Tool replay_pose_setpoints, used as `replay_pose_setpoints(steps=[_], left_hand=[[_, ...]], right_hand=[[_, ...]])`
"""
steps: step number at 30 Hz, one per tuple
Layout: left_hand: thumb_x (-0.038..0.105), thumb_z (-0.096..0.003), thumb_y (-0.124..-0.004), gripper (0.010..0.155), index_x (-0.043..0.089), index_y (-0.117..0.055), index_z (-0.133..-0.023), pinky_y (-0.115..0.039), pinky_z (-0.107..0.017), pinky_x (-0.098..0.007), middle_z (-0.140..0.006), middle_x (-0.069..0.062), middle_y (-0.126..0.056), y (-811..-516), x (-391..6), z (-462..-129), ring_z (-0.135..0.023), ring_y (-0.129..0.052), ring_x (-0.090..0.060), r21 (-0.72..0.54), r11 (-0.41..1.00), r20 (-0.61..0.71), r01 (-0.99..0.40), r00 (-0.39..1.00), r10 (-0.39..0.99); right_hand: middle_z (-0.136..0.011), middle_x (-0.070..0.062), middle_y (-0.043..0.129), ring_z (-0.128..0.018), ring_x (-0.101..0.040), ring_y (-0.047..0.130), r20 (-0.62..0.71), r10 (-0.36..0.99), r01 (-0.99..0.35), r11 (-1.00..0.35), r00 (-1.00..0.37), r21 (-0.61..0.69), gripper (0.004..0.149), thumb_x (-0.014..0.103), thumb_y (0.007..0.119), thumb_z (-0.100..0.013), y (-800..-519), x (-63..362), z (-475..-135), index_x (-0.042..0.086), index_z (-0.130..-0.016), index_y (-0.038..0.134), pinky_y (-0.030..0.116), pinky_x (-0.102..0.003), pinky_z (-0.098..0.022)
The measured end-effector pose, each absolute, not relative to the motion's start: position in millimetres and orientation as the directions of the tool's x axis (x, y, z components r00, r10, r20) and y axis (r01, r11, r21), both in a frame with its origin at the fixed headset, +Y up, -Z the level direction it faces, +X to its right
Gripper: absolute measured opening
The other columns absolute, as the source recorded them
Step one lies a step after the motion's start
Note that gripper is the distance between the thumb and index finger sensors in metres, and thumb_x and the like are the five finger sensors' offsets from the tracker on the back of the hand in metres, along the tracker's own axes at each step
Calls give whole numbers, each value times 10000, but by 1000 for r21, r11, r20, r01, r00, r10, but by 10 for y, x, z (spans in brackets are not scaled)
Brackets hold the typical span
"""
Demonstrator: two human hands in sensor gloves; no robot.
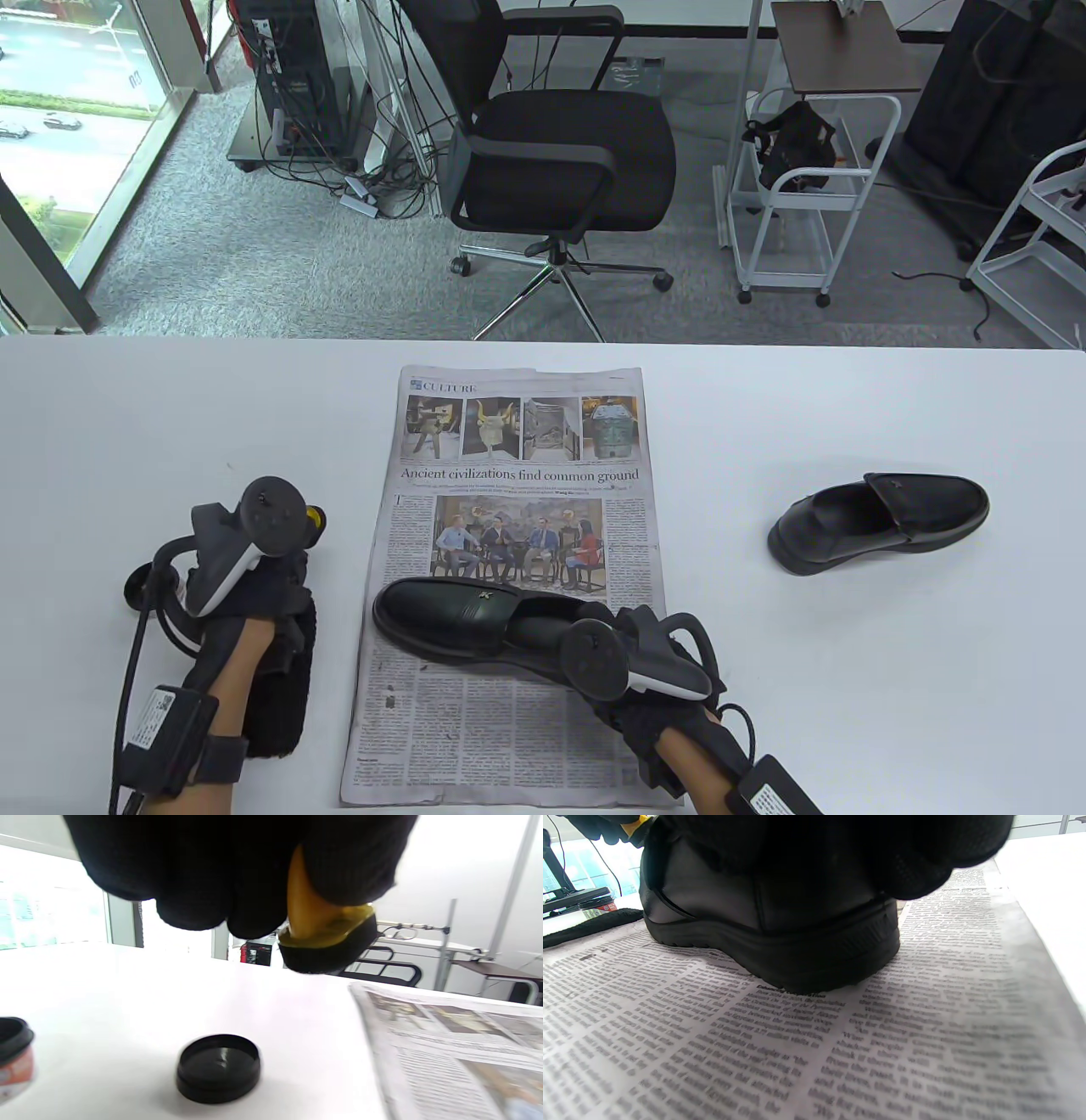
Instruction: Dip and apply built-in sponge shoe polish on shoes
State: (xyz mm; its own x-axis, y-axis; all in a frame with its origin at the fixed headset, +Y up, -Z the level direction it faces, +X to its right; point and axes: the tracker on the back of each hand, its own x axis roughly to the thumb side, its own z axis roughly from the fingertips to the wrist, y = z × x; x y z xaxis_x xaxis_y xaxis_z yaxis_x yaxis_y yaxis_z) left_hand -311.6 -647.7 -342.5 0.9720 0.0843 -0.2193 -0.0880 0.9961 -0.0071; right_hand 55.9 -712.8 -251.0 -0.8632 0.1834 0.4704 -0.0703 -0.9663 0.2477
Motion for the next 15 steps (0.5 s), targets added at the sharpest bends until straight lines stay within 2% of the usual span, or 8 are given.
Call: replay_pose_setpoints(steps=[4, 11, 15], left_hand=[[351, -565, -808, 470, 122, -783, -975, -730, -606, -612, -900, -155, -907, -6587, -3290, -3606, -776, -875, -418, -72, 994, -275, -76, 960, 53], [347, -562, -813, 470, 127, -784, -976, -729, -607, -613, -907, -140, -910, -6915, -3353, -3780, -778, -874, -420, -190, 982, -302, -19, 952, -40], [344, -564, -812, 470, 123, -783, -979, -722, -609, -617, -910, -144, -908, -7001, -3365, -3814, -781, -867, -425, -221, 974, -315, -52, 949, -21]], right_hand=[[-946, -79, 624, -683, -493, 803, 470, 184, -71, -966, -863, 248, 405, 322, 724, -458, -7128, 559, -2510, 213, -848, 727, 700, -613, -542], [-946, -82, 624, -681, -493, 805, 472, 182, -69, -966, -862, 248, 406, 320, 724, -457, -7127, 559, -2512, 212, -849, 727, 701, -612, -543], [-945, -82, 624, -683, -493, 803, 472, 184, -70, -966, -862, 249, 406, 321, 724, -457, -7128, 558, -2513, 212, -848, 728, 701, -613, -542]])
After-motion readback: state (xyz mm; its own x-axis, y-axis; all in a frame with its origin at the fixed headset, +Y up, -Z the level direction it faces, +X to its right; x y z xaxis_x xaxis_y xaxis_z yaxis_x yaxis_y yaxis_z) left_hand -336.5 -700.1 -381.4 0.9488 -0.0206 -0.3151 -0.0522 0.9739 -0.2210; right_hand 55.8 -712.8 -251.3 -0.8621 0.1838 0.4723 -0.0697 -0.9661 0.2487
